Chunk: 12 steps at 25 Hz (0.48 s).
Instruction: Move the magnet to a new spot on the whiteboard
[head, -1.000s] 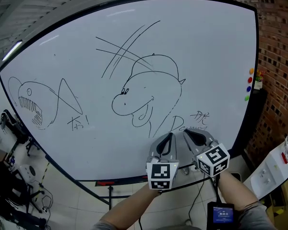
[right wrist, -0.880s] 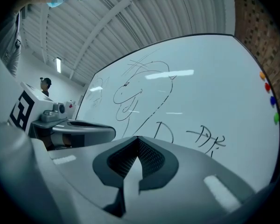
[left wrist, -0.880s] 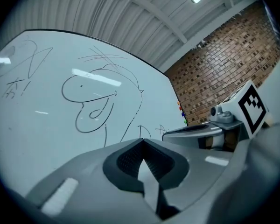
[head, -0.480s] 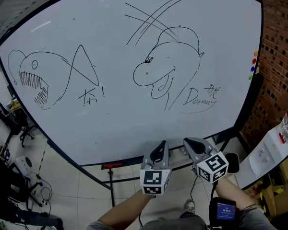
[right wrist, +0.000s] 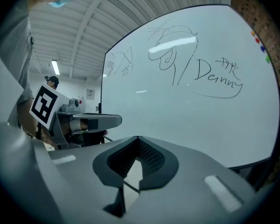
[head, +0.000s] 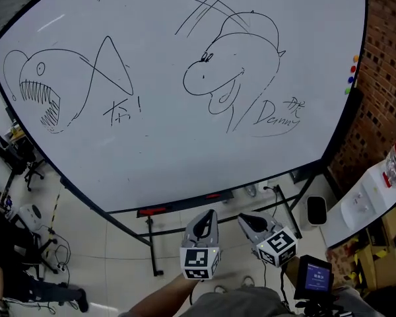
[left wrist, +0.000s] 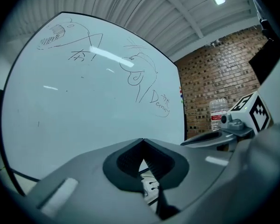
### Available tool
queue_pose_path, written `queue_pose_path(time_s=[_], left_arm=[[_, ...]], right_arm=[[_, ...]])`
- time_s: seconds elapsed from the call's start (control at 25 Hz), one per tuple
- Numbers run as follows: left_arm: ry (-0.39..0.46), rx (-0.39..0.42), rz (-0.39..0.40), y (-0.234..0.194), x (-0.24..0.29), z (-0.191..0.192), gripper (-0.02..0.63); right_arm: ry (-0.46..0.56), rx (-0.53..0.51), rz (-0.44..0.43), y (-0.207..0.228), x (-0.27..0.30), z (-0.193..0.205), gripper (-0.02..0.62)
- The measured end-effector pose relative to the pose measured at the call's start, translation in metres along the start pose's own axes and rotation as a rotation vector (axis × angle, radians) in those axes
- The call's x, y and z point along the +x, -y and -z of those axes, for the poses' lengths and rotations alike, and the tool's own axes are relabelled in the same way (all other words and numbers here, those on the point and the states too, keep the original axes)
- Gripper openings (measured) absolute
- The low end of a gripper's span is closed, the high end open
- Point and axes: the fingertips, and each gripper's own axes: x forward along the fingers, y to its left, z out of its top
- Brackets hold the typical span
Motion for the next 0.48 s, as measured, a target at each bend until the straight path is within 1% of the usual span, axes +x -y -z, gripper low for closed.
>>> queue_pose_path(time_s=[0.2,0.36,0.48], left_arm=[[-0.073,-0.027,-0.044,0.002,-0.021,0.044,0.0],[-0.133,-0.045,-0.048,0.013,-0.032,0.071,0.0],[-0.154,-0.052,-0.052,0.018,-0.036,0.081,0.0]], right_arm=[[-0.027,-0.001,-0.064,-0.022,-0.003,0.024,0.006],[-0.04,0.061,-0.065,-0.02,-0.008,0.041,0.006],[-0.048,0.074,-0.066,-0.019,-0.012,0.046,0.006]])
